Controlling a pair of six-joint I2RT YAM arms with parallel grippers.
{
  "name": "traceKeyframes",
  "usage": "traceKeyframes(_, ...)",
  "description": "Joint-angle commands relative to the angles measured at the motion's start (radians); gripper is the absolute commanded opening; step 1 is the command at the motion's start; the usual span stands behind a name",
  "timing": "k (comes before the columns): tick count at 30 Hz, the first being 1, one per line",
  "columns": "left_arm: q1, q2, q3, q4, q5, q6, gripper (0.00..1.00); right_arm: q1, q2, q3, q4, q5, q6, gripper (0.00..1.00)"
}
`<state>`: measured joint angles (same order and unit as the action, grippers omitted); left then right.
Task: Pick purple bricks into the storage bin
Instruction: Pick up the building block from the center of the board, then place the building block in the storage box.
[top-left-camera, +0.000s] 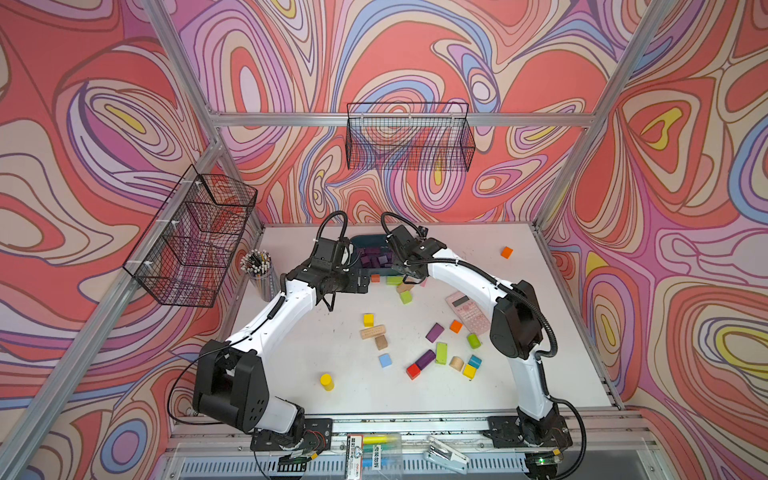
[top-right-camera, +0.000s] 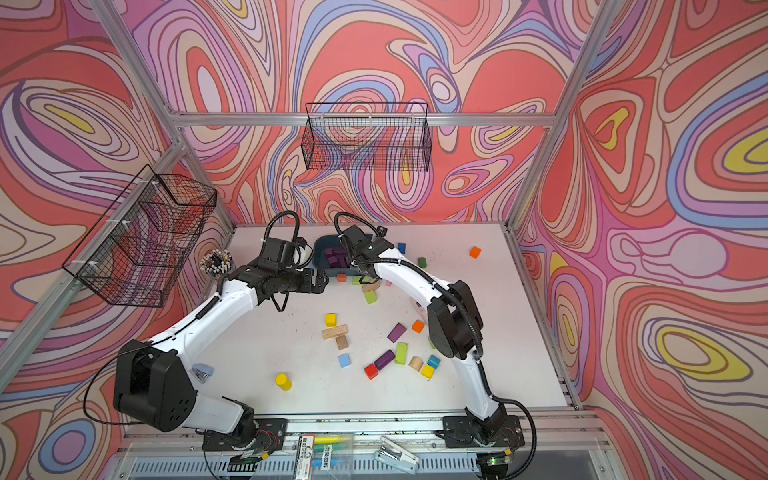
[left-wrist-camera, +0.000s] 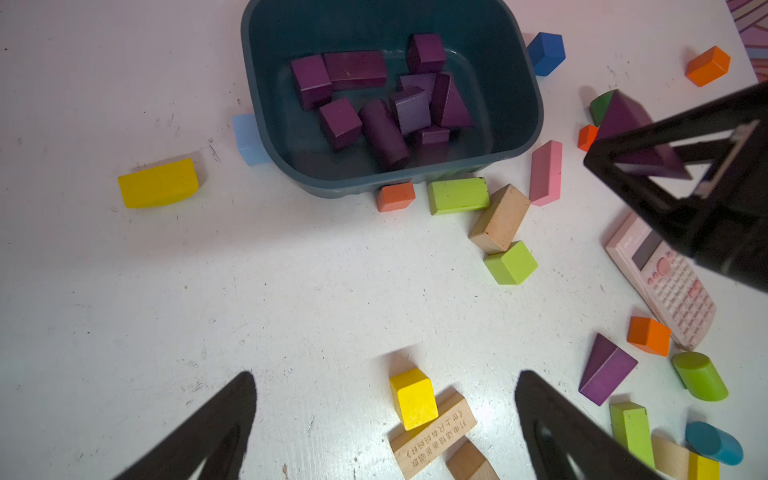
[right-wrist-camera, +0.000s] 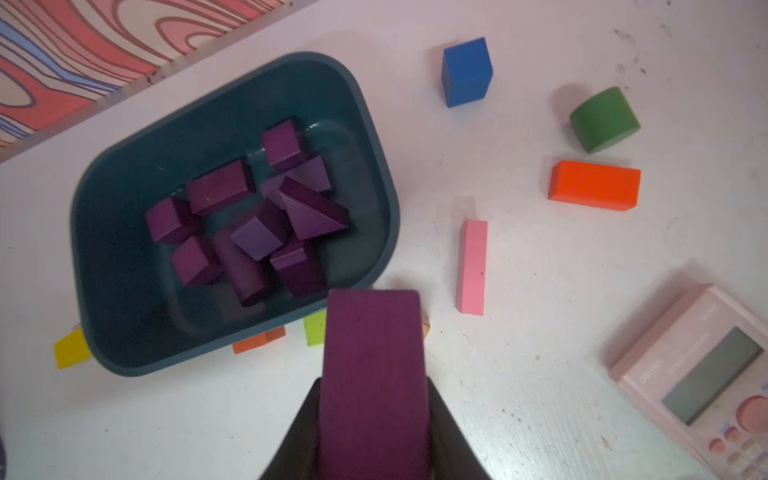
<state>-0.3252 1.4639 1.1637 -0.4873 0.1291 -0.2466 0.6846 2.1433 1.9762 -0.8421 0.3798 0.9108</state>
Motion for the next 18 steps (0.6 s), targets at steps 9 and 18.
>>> traceKeyframes(9,0.011,-0.014,0.017,-0.026,-0.016,0.003,1.00,-0.043,0.087,0.099,0.081,-0.107,-0.079,0.23)
traceKeyframes(18,0.014,-0.011,0.016,-0.022,0.001,0.001,1.00,-0.092,0.121,0.103,0.158,-0.202,-0.123,0.23)
